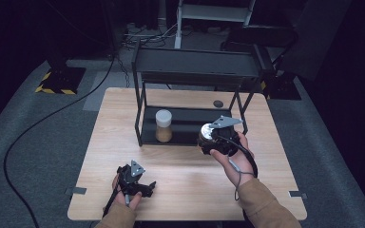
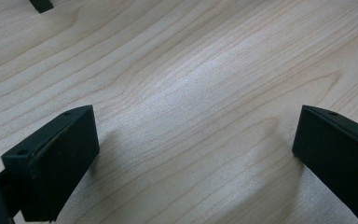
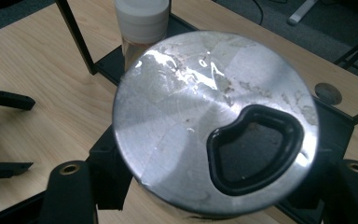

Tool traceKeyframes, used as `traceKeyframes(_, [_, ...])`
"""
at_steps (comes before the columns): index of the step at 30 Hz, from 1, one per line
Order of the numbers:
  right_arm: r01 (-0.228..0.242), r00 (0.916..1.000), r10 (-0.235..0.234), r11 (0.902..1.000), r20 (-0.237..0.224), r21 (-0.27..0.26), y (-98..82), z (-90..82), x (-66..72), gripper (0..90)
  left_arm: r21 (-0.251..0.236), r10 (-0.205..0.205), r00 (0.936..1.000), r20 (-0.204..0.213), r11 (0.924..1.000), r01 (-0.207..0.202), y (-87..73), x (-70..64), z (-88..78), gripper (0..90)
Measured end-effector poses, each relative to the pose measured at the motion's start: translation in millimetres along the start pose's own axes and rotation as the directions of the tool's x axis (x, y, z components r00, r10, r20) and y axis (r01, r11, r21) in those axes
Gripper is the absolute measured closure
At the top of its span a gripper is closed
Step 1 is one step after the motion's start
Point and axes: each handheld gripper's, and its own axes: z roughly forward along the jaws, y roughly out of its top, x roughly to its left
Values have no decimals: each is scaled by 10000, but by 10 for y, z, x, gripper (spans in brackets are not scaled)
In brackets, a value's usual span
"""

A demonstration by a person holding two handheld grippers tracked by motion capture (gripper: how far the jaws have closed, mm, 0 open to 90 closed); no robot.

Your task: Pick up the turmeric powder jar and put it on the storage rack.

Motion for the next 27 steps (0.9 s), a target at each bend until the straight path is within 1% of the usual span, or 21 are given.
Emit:
traceKeyframes(7, [-213, 9998, 212, 9998, -52, -61, 75, 131, -62, 315, -3, 5, 10000, 4, 10000, -5, 0, 1, 0, 3])
traceKeyframes(12, [-124, 9999, 124, 9999, -11, 9, 127, 256, -69, 315, -2, 12, 10000, 8, 10000, -12, 0, 2, 0, 3])
traceKeyframes(17, [-118, 9998, 120, 9999, -130, 86, 162, 422, -98, 316, 0, 16, 10000, 9, 10000, -16, 0, 2, 0, 3])
traceKeyframes(18, [-123, 9998, 125, 9999, -169, 109, 168, 479, -106, 316, 0, 14, 10000, 7, 10000, -14, 0, 2, 0, 3])
traceKeyframes(20, [-198, 9996, 200, 9997, -202, 124, 171, 545, -110, 315, -2, 14, 10000, 11, 10000, -14, 0, 2, 0, 3])
traceKeyframes(27, [-199, 9997, 203, 9995, -135, 236, 187, 787, -100, 315, -8, 51, 10000, 35, 10000, -51, -1, 5, 1, 3])
